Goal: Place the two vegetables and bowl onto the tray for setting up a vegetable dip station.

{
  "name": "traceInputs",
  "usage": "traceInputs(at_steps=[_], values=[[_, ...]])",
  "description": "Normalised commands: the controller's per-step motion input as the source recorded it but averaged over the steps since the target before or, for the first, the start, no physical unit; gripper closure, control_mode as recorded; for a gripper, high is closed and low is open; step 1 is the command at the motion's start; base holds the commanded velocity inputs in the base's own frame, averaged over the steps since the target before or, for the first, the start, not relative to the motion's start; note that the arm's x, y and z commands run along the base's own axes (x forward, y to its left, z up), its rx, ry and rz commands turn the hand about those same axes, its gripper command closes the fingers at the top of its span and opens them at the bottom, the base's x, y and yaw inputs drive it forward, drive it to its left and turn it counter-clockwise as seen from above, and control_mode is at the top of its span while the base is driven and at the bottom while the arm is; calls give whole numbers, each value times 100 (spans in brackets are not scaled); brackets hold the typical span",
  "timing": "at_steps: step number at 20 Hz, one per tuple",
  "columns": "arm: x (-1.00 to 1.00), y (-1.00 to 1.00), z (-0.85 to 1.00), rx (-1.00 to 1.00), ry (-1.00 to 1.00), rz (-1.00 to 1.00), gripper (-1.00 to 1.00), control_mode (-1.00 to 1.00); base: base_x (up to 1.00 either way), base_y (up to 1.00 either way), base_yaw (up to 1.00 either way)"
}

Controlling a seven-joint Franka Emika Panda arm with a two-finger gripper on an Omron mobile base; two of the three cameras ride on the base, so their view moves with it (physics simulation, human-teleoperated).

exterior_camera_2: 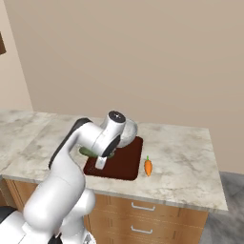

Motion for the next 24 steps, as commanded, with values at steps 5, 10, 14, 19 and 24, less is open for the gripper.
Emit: traceInputs(at_steps=[5, 10, 14, 19, 24], values=[[10, -17, -1, -2, 0, 0, 100, -100, 0, 0, 0], [20, -11, -7, -4, 0, 0, 100, -100, 0, 0, 0], [23, -12, -10, -4, 0, 0, 100, -100, 0, 0, 0], [16, -11, -11, 0, 0, 0, 100, -100, 0, 0, 0], [9, -7, -14, 0, 0, 0, 100, -100, 0, 0, 0]])
